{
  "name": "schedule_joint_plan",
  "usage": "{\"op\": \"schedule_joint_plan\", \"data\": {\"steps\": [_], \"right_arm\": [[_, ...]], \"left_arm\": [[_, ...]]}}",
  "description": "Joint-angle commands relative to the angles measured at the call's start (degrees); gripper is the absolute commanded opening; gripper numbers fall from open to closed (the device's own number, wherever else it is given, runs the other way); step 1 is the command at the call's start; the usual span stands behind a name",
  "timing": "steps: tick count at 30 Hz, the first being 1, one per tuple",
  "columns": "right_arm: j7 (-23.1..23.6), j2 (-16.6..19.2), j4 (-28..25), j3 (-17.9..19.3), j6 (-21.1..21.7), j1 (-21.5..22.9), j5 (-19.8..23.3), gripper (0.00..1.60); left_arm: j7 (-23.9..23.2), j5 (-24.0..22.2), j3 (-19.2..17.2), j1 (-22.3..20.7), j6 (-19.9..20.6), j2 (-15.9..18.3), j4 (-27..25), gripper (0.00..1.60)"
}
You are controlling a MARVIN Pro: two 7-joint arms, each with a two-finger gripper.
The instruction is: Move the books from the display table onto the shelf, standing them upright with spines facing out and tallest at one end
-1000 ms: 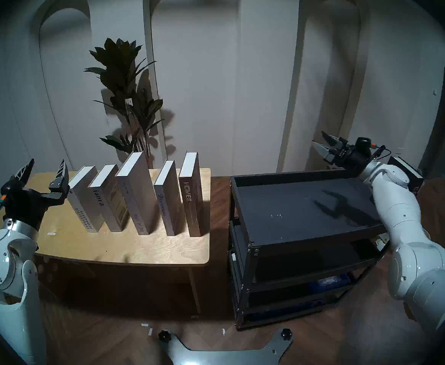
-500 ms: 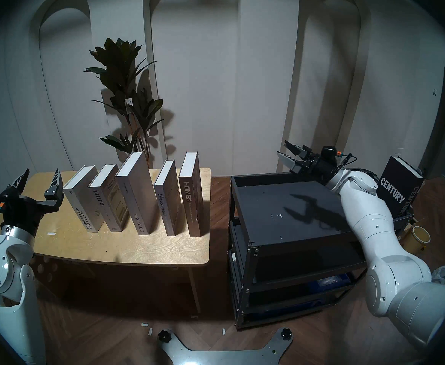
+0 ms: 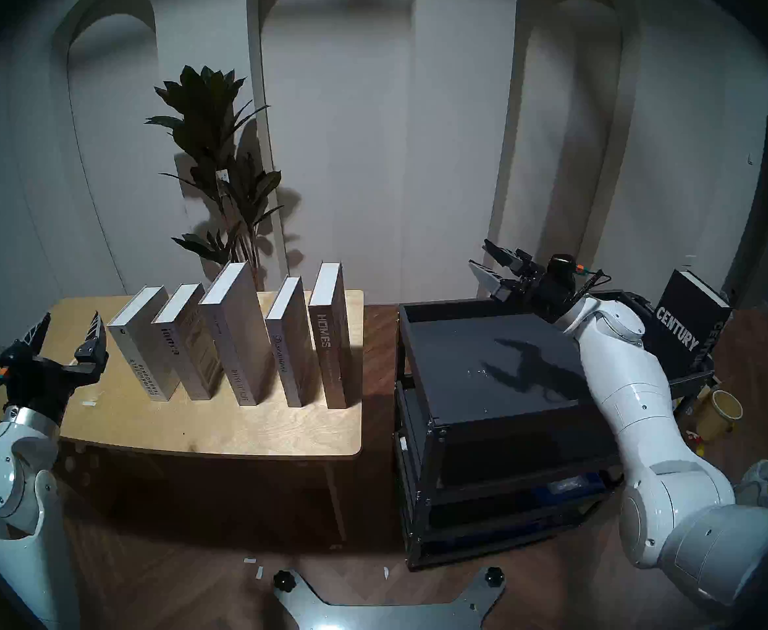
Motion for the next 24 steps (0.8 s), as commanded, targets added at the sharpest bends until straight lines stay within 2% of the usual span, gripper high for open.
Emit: {"op": "schedule_joint_plan", "data": {"steps": [1,14,24], "right_arm": [[-1.62,-0.05,-5.48,1.75,-1.0,-2.16,0.56,1.6],[-5.44,-0.06,-13.19,5.15,-1.93,-9.28,0.33,1.6],[-8.31,-0.47,-19.33,7.78,-2.17,-14.75,0.18,1.6]], "left_arm": [[-0.82,-0.92,-0.31,-0.31,-0.35,0.31,-0.84,1.6],[-3.18,-3.12,1.07,-1.23,0.12,1.08,-0.2,1.6],[-4.27,-4.13,2.0,-2.94,0.54,2.78,3.33,1.6]]}}
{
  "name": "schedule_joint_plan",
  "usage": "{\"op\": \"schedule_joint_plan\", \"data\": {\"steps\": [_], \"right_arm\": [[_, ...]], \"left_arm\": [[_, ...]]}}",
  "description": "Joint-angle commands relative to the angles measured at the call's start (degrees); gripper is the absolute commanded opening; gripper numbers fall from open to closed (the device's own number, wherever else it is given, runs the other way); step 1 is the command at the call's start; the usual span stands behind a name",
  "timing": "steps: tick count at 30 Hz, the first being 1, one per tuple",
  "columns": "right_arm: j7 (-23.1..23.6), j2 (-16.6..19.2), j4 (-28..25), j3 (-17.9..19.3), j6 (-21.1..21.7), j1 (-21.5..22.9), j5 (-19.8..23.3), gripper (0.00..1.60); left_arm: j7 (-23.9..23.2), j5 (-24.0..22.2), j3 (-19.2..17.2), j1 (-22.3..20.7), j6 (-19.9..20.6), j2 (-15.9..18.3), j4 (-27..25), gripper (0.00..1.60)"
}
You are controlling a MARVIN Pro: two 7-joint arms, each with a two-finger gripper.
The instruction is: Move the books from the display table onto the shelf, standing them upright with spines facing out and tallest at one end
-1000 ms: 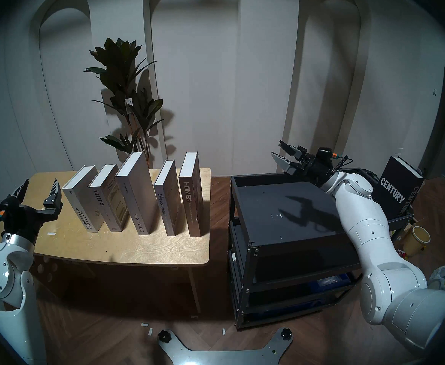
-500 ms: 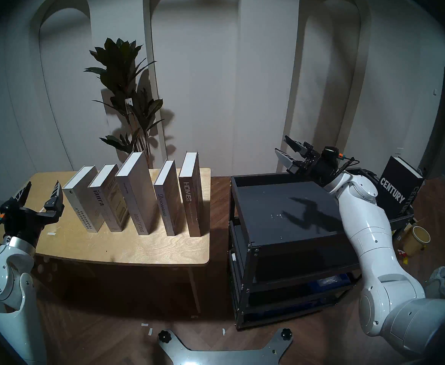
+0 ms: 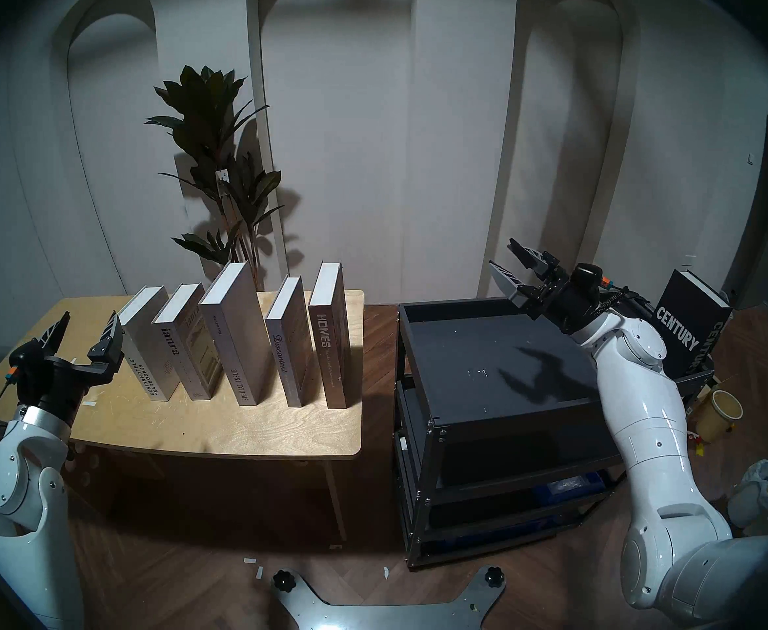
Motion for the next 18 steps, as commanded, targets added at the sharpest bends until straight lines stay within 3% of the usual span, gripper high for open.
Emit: {"op": "schedule_joint_plan", "data": {"steps": [1,18], "right_arm": [[-2.07,-0.39,-5.71,2.02,-0.32,-4.33,0.15,1.6],[-8.4,-3.73,-18.46,5.28,-0.23,-14.27,-0.34,1.6]], "left_arm": [[-0.7,-0.53,0.1,-1.89,0.33,2.02,1.84,1.6],[-3.76,-2.17,1.72,-4.66,0.55,5.28,8.32,1.6]]}}
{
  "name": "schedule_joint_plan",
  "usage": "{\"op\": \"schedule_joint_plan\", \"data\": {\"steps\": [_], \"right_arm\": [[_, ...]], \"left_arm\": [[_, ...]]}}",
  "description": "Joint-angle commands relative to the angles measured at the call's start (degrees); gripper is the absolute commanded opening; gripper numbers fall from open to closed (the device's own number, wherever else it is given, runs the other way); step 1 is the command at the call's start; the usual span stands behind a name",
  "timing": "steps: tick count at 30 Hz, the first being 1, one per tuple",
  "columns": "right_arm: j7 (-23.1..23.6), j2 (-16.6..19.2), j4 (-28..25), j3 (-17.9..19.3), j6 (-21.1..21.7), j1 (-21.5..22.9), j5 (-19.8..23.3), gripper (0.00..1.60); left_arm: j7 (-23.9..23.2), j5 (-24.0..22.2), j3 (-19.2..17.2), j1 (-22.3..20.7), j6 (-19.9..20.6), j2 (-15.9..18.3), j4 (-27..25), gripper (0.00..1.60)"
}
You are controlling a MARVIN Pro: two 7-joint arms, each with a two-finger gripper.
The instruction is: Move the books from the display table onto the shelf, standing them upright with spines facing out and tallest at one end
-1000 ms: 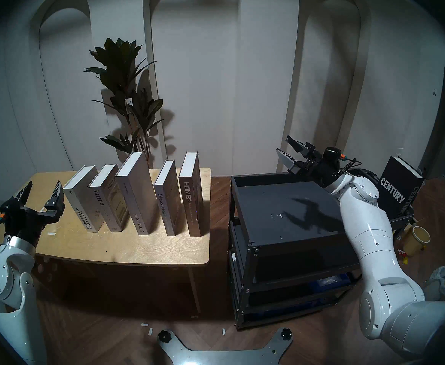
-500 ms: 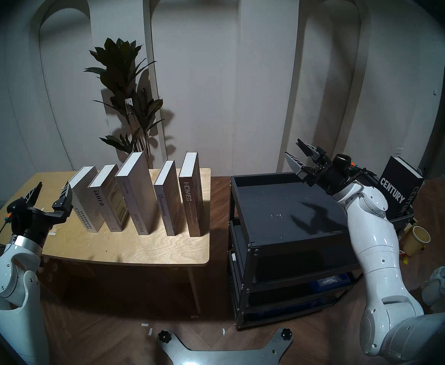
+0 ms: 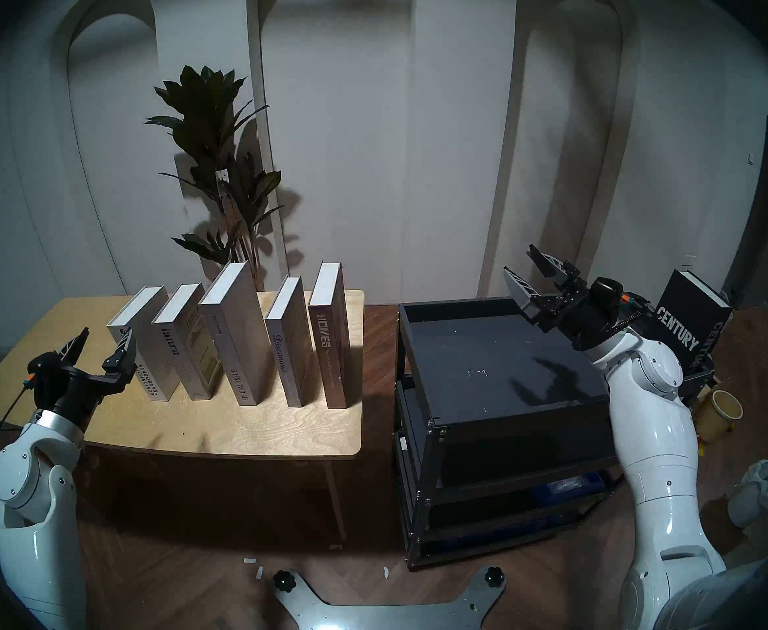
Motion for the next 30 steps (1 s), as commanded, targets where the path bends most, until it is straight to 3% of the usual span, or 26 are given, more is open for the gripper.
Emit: {"op": "schedule_joint_plan", "data": {"steps": [1,14,30], "right_arm": [[-2.87,-2.19,-6.64,1.1,0.1,-4.75,-0.27,1.6],[-9.85,-6.07,-16.03,1.83,0.65,-12.56,-2.32,1.6],[-22.83,-11.86,-28.51,1.77,4.46,-21.85,-9.61,1.6]], "left_arm": [[-1.0,-0.52,-0.65,-2.35,0.11,2.73,1.13,1.6],[-3.31,-1.94,-0.49,-5.93,0.52,6.38,6.89,1.6],[-6.58,-2.9,2.36,-11.78,1.1,11.72,16.37,1.6]]}}
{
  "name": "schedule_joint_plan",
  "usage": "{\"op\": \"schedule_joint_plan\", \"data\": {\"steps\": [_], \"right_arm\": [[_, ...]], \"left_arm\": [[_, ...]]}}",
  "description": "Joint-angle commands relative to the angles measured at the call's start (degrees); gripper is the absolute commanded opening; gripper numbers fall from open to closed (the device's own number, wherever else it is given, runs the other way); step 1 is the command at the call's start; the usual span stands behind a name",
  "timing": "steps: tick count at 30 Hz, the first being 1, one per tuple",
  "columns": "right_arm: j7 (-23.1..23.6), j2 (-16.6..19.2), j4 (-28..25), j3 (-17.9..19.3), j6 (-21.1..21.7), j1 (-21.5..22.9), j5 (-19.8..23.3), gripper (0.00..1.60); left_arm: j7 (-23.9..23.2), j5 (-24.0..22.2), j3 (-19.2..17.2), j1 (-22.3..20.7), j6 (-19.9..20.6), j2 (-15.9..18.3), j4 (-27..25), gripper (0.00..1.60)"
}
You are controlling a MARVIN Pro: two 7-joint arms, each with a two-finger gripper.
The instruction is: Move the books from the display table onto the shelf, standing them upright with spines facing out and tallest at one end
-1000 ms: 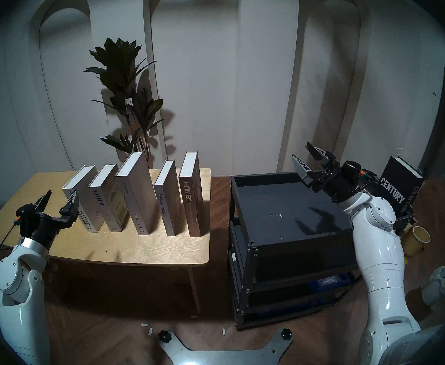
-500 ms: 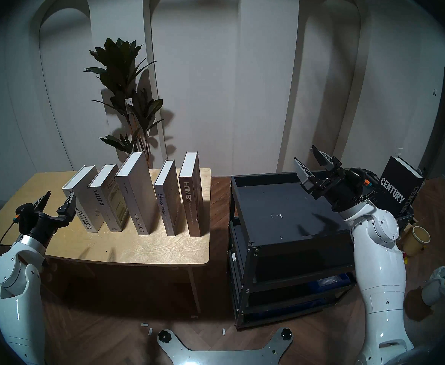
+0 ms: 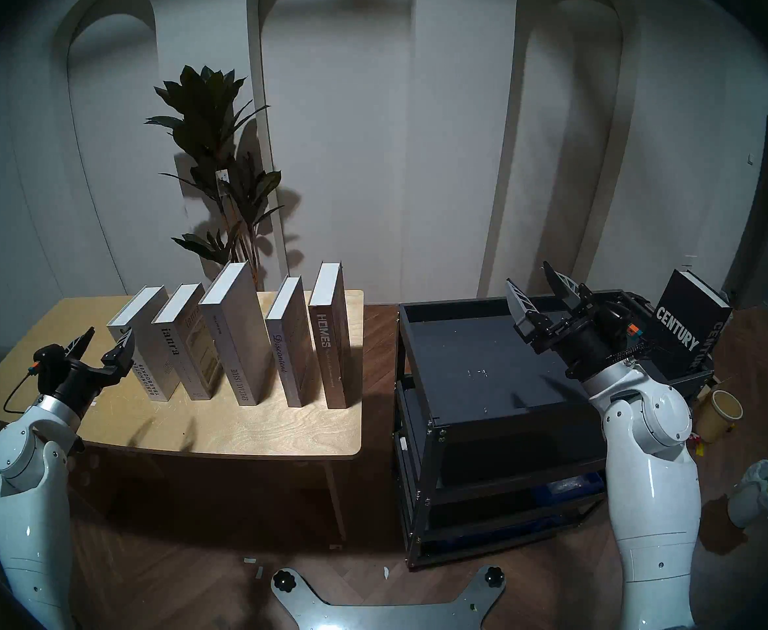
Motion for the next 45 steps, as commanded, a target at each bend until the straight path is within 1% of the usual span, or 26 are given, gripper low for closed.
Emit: {"op": "schedule_joint_plan", "data": {"steps": [1,11,19,20,29,34,45], "right_arm": [[-5.51,-3.69,-6.55,-0.12,1.54,-4.81,-2.75,1.6],[-14.19,-7.58,-13.2,-1.31,5.07,-9.75,-8.21,1.6],[-22.17,-10.94,-17.95,-3.65,8.97,-13.66,-13.59,1.6],[-23.83,-11.5,-18.85,-4.19,9.79,-14.28,-14.66,1.6],[-33.63,-11.99,-23.64,-8.3,15.32,-17.29,-20.42,1.6],[-39.1,-11.65,-25.47,-10.95,18.57,-18.12,-22.75,1.6],[-48.84,-10.52,-27.31,-15.71,23.99,-18.18,-24.95,1.6]], "left_arm": [[-1.29,-0.11,0.53,-4.27,-0.16,4.03,2.57,1.6],[-2.78,-0.65,1.37,-8.98,-0.48,7.75,9.59,1.6],[-4.78,-0.85,2.71,-12.45,-1.21,10.15,15.61,1.6],[-5.25,-0.88,3.11,-13.15,-1.44,10.55,16.67,1.6],[-8.52,-1.27,6.45,-17.58,-3.69,12.26,22.49,1.6],[-10.51,-1.46,8.07,-20.29,-5.58,13.16,26.41,1.6],[-14.78,-1.79,10.6,-25.37,-10.18,14.76,35.16,1.6]]}}
